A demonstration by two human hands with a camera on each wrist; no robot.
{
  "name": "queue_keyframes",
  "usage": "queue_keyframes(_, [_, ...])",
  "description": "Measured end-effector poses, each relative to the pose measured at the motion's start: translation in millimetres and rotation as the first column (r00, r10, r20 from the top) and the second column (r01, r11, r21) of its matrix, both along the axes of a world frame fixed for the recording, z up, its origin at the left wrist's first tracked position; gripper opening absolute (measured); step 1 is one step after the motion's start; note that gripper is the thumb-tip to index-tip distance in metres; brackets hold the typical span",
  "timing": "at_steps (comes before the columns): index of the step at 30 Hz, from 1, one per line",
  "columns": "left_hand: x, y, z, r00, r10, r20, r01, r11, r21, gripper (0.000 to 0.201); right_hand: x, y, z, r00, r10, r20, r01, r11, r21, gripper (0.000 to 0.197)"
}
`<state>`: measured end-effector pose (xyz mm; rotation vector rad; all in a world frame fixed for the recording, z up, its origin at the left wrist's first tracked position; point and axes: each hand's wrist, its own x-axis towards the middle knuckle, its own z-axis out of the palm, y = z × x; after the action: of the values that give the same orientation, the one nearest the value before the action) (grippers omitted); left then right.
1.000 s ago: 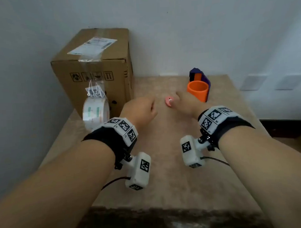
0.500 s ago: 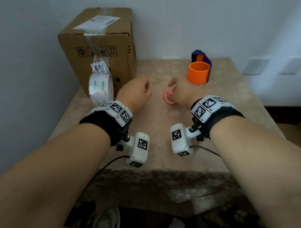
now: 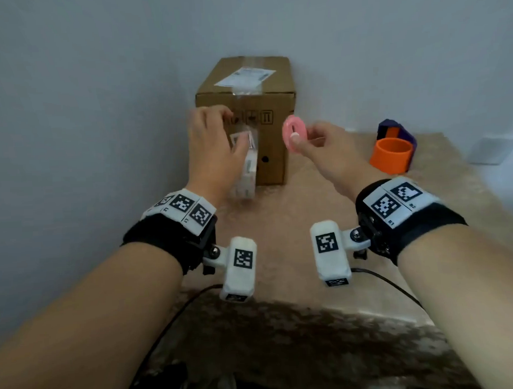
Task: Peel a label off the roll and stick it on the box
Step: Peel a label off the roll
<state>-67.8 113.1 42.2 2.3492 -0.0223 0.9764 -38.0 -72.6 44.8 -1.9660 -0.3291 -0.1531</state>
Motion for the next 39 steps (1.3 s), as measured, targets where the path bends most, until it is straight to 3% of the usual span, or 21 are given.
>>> queue_keyframes(5, [23, 24, 1, 0.989, 0.080, -0.121, -0.109, 0.962, -0.250, 0.057, 7, 25, 13, 0.994, 0.105, -0.008, -0.105, 0.992, -0.064, 0.016])
queue_keyframes(10, [41, 24, 6, 0.958, -0.167, -0.231, 0.002, 0.814, -0.581, 0.061, 19, 32, 9, 0.995, 0.094, -0.028, -0.096, 0.994, -0.055, 0.022])
queue_keyframes(13, [42, 21, 2, 0.960, -0.139, -0.243, -0.027, 0.817, -0.575, 0.058, 20, 30, 2, 0.999, 0.040, -0.021, -0.039, 0.998, 0.041, 0.024])
queue_keyframes(18, [28, 9, -12, 0.967, -0.073, -0.246, -0.044, 0.896, -0.442, 0.067, 5, 17, -8, 1.000, 0.000, -0.021, 0.002, 0.991, 0.133, 0.014])
queue_keyframes(23, [6, -13, -12, 0.964, -0.059, -0.260, -0.055, 0.909, -0.412, 0.070, -20, -5, -8, 0.999, -0.031, -0.016, 0.033, 0.983, 0.180, 0.015])
queue_keyframes(30, [-17, -31, -10, 0.958, -0.131, -0.254, -0.007, 0.878, -0.479, 0.064, -45, -33, -4, 0.999, -0.035, 0.014, 0.035, 0.999, 0.015, 0.014])
queue_keyframes(34, [-21, -31, -6, 0.921, -0.231, -0.313, -0.003, 0.800, -0.600, 0.057, -49, -37, -6, 0.990, -0.094, 0.106, 0.116, 0.966, -0.231, 0.018])
queue_keyframes(36, [-23, -29, -5, 0.953, -0.148, -0.264, -0.035, 0.812, -0.582, 0.051, -53, -34, -1, 0.991, -0.053, 0.123, 0.085, 0.960, -0.268, 0.022])
queue_keyframes(39, [-30, -27, -4, 0.994, 0.038, -0.099, -0.077, 0.903, -0.423, 0.033, -59, -33, 5, 0.988, -0.052, 0.148, 0.084, 0.973, -0.216, 0.016])
